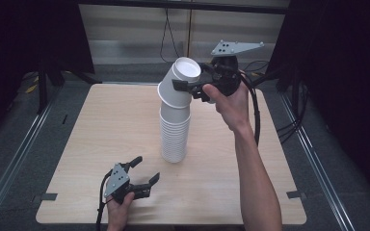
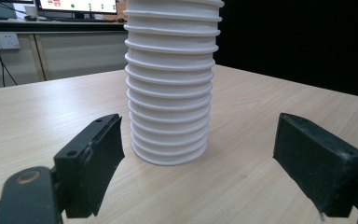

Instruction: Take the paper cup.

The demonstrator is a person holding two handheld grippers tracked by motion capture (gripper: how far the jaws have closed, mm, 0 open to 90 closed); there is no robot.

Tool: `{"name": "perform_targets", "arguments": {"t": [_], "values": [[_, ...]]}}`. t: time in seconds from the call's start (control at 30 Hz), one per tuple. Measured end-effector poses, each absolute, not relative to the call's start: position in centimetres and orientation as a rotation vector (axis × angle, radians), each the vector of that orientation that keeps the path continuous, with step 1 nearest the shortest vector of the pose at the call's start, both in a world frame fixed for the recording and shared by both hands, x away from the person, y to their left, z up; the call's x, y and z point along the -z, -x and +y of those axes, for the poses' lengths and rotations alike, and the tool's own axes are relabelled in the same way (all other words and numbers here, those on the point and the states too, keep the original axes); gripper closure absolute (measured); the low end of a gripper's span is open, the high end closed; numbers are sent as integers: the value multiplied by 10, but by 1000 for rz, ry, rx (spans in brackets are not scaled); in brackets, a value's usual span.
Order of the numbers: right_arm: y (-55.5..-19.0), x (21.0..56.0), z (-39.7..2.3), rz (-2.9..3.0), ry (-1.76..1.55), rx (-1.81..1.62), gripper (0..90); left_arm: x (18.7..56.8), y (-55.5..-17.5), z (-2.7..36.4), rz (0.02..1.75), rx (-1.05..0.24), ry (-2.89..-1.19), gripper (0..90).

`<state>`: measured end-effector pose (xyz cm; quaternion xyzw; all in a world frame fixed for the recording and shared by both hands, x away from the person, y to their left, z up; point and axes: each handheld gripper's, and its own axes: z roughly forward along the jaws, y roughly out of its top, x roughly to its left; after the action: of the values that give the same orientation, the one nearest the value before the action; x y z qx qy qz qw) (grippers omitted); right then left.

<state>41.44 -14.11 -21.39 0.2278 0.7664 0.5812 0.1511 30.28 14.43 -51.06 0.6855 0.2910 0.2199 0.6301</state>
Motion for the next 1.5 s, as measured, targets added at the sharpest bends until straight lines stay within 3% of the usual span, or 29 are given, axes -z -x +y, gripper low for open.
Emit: {"name": "perform_targets", "arguments": {"t": [1.5], "values": [[-383, 239, -192, 1924, -580, -1994, 232, 510, -304, 144, 673, -501, -1574, 156]]}}
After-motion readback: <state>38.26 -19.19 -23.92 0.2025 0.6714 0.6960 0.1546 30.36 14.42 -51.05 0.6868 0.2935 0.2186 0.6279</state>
